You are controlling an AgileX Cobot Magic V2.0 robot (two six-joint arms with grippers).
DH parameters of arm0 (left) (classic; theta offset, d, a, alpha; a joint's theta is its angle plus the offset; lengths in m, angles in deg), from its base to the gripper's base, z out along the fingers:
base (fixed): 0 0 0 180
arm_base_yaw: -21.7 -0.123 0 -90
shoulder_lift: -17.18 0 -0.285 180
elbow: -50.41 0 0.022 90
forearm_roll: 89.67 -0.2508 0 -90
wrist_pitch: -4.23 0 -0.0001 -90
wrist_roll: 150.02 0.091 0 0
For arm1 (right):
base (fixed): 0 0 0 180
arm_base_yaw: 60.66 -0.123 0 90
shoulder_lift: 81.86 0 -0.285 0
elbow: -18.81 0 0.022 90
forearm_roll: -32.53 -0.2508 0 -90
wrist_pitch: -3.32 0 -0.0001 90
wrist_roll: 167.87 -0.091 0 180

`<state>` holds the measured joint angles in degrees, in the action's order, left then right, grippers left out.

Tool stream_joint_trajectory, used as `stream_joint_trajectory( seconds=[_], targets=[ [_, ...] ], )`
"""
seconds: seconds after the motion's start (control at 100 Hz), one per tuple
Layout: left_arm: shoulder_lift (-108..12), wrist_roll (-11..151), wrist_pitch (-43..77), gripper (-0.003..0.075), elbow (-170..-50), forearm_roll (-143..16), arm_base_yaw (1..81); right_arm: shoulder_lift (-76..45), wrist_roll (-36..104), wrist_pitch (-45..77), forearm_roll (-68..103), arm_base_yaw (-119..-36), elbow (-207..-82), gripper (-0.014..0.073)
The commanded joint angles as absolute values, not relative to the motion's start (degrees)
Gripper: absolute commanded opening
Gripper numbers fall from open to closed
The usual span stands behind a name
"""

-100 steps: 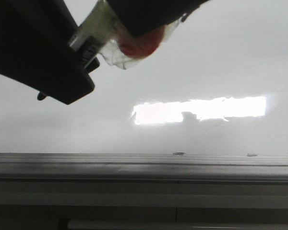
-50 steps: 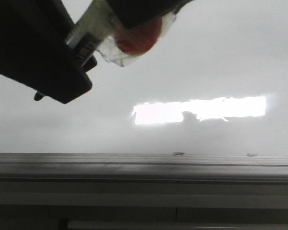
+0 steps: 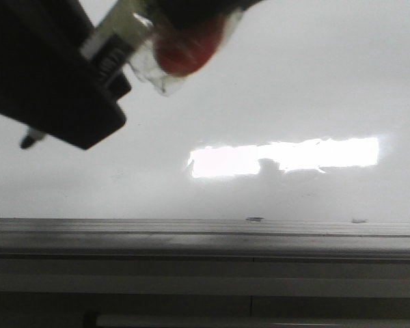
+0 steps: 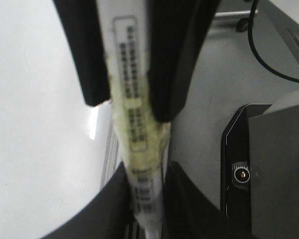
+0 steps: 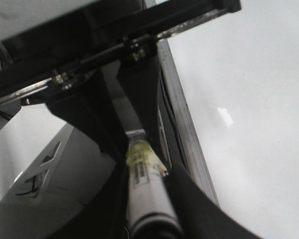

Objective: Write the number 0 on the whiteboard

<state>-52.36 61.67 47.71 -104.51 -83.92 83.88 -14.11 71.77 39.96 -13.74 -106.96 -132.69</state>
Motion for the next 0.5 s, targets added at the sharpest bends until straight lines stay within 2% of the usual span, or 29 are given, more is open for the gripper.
stream_joint_trajectory(
  seconds=[0.0,0.03,0.12,0.33,0.49],
  targets=[
    [-49.7,59.1,42.3,0.0244,-106.5,-81.9,84.4,-14.8,71.8,36.5,-16.9,-106.9,-134.6,-0.0047],
    [-48.9,58.5,42.3,0.0282,-106.5,-81.9,84.4,-15.0,71.8,36.2,-16.6,-106.9,-134.5,-0.0047],
    [-46.6,57.2,42.1,0.0327,-106.5,-81.9,84.4,-16.0,71.6,34.4,-16.6,-106.9,-133.0,-0.0047],
    [-39.6,52.6,41.0,0.0327,-105.8,-82.1,84.4,-21.3,69.9,29.1,-16.6,-105.6,-126.9,-0.0047],
    [-31.4,39.3,28.0,0.0301,-98.9,-87.3,84.4,-28.6,69.7,28.9,-16.0,-103.4,-123.1,-0.0047]
  ],
)
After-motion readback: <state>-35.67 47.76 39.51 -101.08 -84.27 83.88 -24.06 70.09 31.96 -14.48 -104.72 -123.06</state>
